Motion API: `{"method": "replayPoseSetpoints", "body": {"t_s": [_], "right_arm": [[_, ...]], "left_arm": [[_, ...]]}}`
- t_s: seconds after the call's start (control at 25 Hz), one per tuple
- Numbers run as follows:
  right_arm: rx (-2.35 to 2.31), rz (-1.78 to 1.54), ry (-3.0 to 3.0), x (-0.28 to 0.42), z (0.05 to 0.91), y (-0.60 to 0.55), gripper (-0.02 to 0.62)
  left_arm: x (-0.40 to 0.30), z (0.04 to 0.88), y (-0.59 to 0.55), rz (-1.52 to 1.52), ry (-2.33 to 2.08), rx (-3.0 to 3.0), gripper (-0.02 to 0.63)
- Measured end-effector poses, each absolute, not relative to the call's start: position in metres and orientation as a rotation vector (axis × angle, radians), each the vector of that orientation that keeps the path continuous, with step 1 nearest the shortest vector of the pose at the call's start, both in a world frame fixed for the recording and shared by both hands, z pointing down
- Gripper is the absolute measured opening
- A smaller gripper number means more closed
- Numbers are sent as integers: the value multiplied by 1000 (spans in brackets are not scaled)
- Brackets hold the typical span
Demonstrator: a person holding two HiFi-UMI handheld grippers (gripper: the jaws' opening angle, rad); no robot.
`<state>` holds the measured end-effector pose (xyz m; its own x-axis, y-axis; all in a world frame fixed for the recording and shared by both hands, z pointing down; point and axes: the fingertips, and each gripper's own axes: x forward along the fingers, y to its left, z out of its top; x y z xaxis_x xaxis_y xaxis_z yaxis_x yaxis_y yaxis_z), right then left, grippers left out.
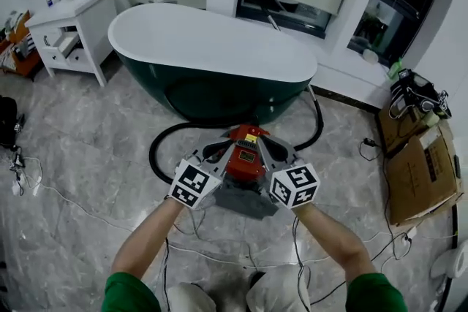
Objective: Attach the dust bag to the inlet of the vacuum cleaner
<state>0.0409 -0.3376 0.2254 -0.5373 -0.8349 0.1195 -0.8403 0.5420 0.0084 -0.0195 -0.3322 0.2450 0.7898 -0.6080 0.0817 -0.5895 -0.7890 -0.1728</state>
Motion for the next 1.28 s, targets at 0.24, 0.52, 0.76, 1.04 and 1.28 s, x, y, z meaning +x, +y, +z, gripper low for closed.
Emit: {"method": "replayPoseSetpoints", "body": {"t_s": [0.24,0.52,0.76,1.04,1.28], "right_arm": [[1409,82,-2602,31,100,-321,8],[1382,142,-2548,21,-36,-296,8],[1384,173,-2507,2,-107,-268,8],[1441,203,-2479,-26,-156,-234,8],[1439,227,-2454,-51,-181,-191,8]], "left_arm": [[-42,120,-326,-196,1081,-2925,3],[-62,-19,-302,-199,1150,-3002,3],[-86,-102,-270,-201,1171,-3026,3],[-125,-151,-226,-159,1209,-3084,3],[-129,-167,-186,-139,1159,-3149,3]]}}
